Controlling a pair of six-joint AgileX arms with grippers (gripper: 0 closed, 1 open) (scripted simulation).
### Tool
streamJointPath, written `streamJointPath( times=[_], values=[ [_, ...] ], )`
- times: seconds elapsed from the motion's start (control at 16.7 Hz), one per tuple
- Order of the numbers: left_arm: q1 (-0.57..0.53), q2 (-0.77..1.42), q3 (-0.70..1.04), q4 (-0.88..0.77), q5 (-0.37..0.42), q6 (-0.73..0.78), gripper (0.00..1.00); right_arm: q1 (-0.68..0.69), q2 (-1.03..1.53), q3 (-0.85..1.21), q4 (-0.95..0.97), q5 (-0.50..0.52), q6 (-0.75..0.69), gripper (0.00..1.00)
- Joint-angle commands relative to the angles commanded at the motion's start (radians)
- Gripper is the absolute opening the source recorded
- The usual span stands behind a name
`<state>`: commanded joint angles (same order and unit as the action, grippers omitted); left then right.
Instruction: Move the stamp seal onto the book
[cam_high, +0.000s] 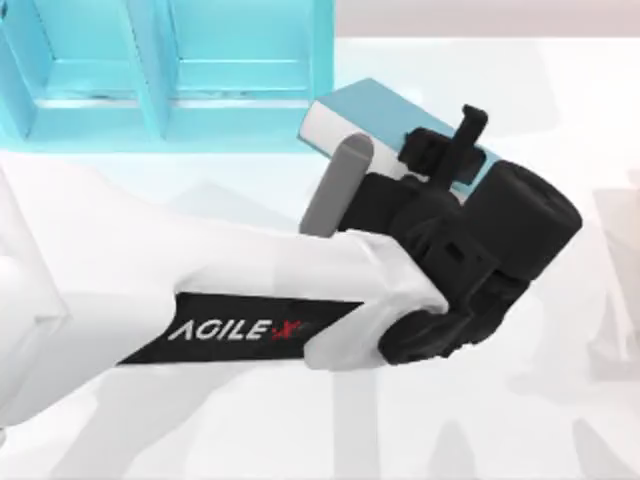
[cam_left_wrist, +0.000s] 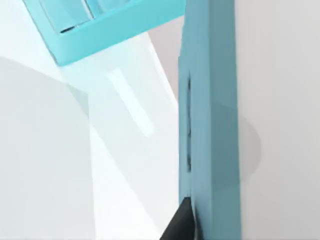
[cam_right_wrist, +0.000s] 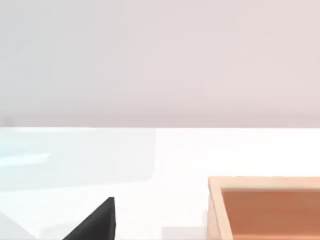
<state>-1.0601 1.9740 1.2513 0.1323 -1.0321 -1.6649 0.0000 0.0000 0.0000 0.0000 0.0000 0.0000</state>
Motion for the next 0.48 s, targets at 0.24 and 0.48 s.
streamJointPath(
  times=[0.24, 0.48],
  values=[
    [-0.082, 0.115, 0.078, -0.068, -0.093, -0.364, 0.00, 0.000, 0.000, 0.000, 0.000, 0.000, 0.000, 1.00],
    [-0.128, 0.175, 0.122, -0.111, -0.148, -0.566, 0.00, 0.000, 0.000, 0.000, 0.000, 0.000, 0.000, 1.00]
  ],
)
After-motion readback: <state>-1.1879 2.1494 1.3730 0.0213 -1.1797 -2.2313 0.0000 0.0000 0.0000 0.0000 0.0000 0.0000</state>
